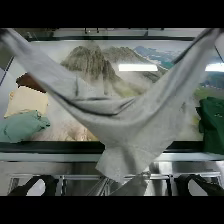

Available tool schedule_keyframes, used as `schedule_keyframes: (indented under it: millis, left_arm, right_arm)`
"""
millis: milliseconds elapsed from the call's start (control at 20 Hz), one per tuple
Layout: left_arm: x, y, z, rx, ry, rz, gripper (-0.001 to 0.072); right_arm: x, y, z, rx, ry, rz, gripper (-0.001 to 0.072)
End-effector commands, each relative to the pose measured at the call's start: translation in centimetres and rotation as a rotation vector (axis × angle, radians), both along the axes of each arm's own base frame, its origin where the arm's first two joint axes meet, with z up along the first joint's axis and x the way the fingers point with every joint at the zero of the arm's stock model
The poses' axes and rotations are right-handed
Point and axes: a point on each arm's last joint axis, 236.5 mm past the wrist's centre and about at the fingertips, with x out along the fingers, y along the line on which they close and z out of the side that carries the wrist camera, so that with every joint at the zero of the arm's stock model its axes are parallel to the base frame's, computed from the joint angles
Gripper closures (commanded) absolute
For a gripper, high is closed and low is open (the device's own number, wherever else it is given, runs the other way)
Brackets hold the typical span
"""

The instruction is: Fold the shirts.

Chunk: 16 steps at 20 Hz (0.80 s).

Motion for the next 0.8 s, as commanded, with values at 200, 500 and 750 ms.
schedule_keyframes:
  millis: [200,500,750]
  left_arm:
    - [8.3,-3.0,-29.6,-0.092,0.663,-0.064,-0.0013]
    - [10.4,0.1,-29.3,-0.258,0.784,-0.168,-0.0007]
    - [10.4,1.9,-33.6,-0.057,0.824,-0.072,-0.0006]
  right_arm:
    - [8.9,2.6,-28.7,0.177,0.685,0.167,0.0227]
    - [3.6,-3.5,-26.3,0.261,0.791,0.227,0.0310]
    - [-5.8,-5.9,-28.7,0.346,0.914,0.031,0.0346]
